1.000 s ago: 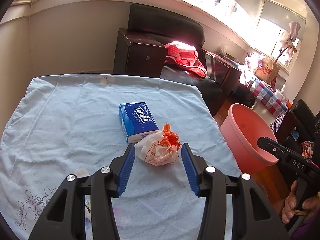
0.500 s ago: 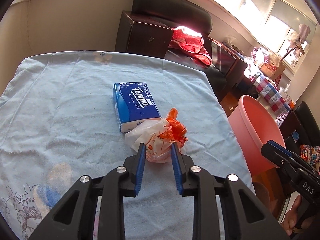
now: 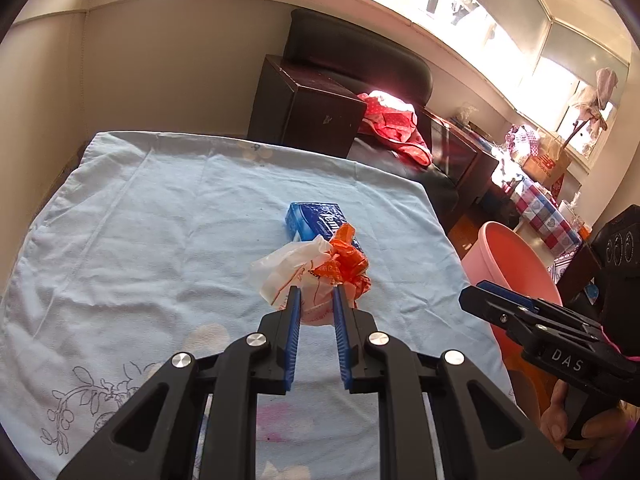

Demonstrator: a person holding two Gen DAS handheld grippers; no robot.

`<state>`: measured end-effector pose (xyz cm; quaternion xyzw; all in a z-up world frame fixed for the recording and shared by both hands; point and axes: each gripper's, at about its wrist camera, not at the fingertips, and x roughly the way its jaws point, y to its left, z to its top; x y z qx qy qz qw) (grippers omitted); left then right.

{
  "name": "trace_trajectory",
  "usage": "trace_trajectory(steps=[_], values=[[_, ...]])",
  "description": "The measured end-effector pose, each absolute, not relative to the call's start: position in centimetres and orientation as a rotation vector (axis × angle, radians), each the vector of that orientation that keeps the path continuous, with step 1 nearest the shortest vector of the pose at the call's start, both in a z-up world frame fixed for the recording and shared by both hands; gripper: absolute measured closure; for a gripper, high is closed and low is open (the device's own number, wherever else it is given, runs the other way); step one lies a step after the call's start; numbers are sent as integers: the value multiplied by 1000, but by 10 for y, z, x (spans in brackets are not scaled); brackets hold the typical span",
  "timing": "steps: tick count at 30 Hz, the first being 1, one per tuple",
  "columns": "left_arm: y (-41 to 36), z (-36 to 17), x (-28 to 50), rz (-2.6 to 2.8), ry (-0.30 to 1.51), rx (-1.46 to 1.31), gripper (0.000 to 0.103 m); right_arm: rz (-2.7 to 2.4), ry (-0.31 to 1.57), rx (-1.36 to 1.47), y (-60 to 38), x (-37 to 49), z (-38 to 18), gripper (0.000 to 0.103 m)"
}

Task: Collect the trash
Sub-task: 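Move the left tool to the white-and-orange bag and close it on the bag, then grasp the blue Tempo tissue pack with the right tool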

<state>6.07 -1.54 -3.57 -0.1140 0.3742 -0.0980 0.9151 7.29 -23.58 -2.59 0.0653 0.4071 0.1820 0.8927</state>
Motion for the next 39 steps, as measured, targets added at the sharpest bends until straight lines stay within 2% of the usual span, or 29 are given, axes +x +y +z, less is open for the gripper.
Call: trace_trajectory(steps=[11, 13, 14, 34, 39], values=[[24, -34, 50, -153, 744, -299, 88, 436, 892, 64, -168, 110, -31, 68], [28, -34, 49, -150, 743, -302, 88, 419, 901, 59, -161, 118, -35, 55], [30, -35, 48, -147, 744, -303, 88, 412, 902, 58, -160, 121, -37, 52], [44, -44, 50, -137, 764, -340, 87, 322, 919, -49, -128, 153, -57, 51], [44, -46, 52, -132, 772, -332, 87, 324, 925, -62, -127, 157, -64, 47]])
